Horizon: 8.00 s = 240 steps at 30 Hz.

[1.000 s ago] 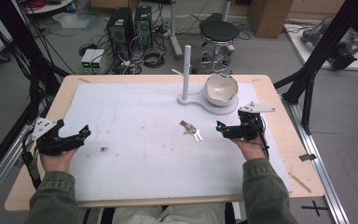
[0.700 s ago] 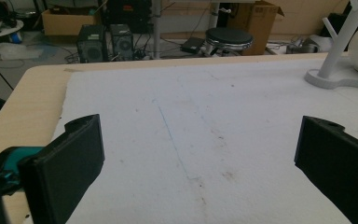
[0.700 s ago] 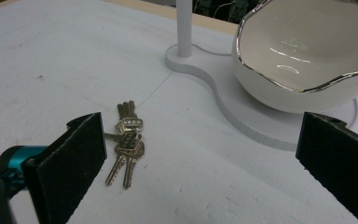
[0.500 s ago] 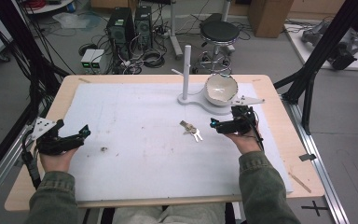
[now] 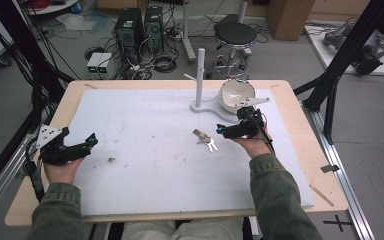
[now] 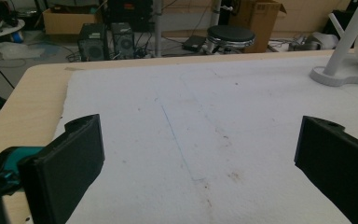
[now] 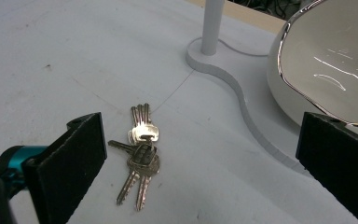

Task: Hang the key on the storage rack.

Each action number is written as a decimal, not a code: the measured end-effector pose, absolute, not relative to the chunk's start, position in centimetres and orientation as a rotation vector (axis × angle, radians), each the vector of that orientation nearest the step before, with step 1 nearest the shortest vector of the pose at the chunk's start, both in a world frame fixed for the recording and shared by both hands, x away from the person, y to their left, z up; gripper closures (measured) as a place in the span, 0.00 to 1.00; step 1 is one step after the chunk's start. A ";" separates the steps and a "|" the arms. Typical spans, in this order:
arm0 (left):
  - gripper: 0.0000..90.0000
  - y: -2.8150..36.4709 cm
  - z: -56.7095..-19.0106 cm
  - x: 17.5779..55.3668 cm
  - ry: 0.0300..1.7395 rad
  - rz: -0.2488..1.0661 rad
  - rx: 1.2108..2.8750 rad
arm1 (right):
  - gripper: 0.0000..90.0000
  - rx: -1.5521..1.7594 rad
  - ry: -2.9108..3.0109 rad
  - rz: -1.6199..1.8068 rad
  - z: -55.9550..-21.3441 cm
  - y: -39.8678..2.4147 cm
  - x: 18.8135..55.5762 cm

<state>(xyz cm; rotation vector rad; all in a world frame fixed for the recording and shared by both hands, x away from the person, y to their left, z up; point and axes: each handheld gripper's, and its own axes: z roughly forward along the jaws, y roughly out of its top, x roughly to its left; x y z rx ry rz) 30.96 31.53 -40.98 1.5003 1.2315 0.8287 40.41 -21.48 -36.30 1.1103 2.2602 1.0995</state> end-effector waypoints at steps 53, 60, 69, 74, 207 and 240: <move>0.02 31.2 -41.1 31.5 1.215 0.811 1.493 | 0.04 1.095 2.619 0.770 -40.5 -13.5 46.1; 0.02 31.1 -41.2 31.5 1.208 0.806 1.502 | 0.05 1.096 2.656 0.697 -41.4 -12.7 46.3; 0.02 31.1 -41.2 31.5 1.203 0.802 1.499 | 0.37 1.130 2.756 0.640 -41.9 -12.3 47.1; 0.02 31.1 -41.2 31.5 1.199 0.805 1.503 | 0.55 1.132 2.747 0.602 -41.9 -12.1 47.1; 0.02 31.0 -41.3 31.7 1.202 0.792 1.517 | 0.96 1.091 2.474 1.274 -21.6 -15.7 49.7; 0.02 30.8 -41.7 32.2 1.223 0.779 1.520 | 0.97 1.104 2.503 1.303 -21.4 -15.5 54.8</move>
